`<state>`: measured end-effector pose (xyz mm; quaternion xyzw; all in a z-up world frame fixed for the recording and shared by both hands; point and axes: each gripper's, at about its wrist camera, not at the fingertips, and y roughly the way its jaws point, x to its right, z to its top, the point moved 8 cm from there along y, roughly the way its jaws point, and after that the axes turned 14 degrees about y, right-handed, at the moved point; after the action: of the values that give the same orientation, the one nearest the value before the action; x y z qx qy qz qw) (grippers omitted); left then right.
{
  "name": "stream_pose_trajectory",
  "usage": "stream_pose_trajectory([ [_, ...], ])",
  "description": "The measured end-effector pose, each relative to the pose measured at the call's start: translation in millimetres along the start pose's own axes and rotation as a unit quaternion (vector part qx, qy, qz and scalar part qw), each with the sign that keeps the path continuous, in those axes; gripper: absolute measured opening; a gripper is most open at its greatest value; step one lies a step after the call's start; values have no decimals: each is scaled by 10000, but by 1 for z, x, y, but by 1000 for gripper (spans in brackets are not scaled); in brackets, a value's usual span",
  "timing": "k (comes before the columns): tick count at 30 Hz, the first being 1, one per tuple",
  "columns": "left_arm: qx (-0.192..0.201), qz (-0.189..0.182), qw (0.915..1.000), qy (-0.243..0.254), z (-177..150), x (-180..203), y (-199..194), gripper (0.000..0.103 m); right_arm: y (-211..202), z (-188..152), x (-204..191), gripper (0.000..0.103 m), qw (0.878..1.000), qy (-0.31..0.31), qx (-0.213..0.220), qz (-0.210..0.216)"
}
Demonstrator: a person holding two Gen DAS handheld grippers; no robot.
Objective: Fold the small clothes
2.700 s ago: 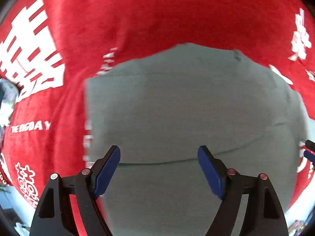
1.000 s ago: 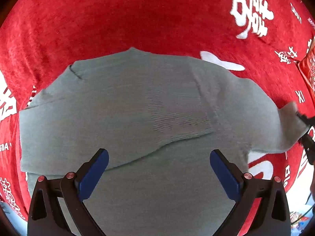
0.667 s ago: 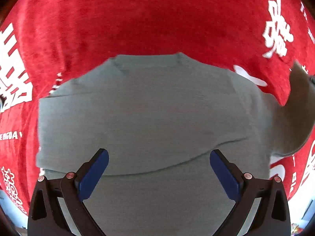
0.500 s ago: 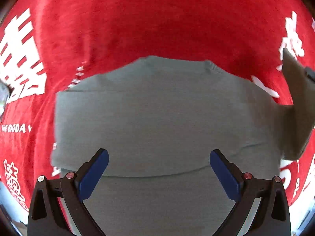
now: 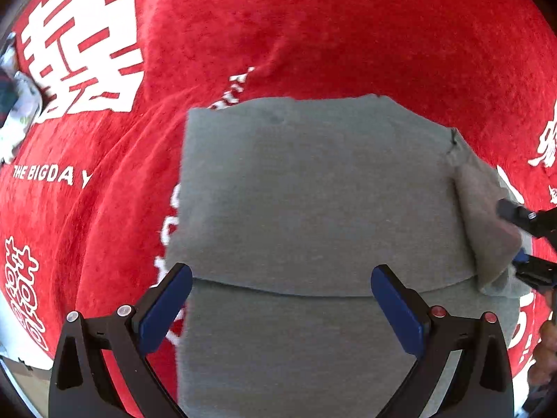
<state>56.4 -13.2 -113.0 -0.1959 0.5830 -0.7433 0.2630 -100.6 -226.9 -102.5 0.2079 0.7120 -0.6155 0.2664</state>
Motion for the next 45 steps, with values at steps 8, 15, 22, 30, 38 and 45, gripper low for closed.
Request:
stream_pose_trajectory([
  [8,219,-266,9988,-335,0,-30,-14,103,4,-9,-66,6,9866,-1555,390,-300],
  [15,261,-289,9971,-658,-6,-59,-17,103,78,-94,-85,12,9253,-3546,-514,-1241],
  [22,138,-633,9957,-660,-10,-50,-5,103,56,-114,-58,64,9249,-3467,-687,-1399],
  [30,-55,-1145,9928,-356,7,-2,15,103,-42,-43,76,64,9916,-431,-480,-1121],
  [38,-239,-1288,9909,-312,13,22,26,33,-78,13,122,34,9918,1245,199,-231],
  [45,-25,-1440,9894,-166,6,25,11,8,-90,19,120,6,9969,396,256,-636],
])
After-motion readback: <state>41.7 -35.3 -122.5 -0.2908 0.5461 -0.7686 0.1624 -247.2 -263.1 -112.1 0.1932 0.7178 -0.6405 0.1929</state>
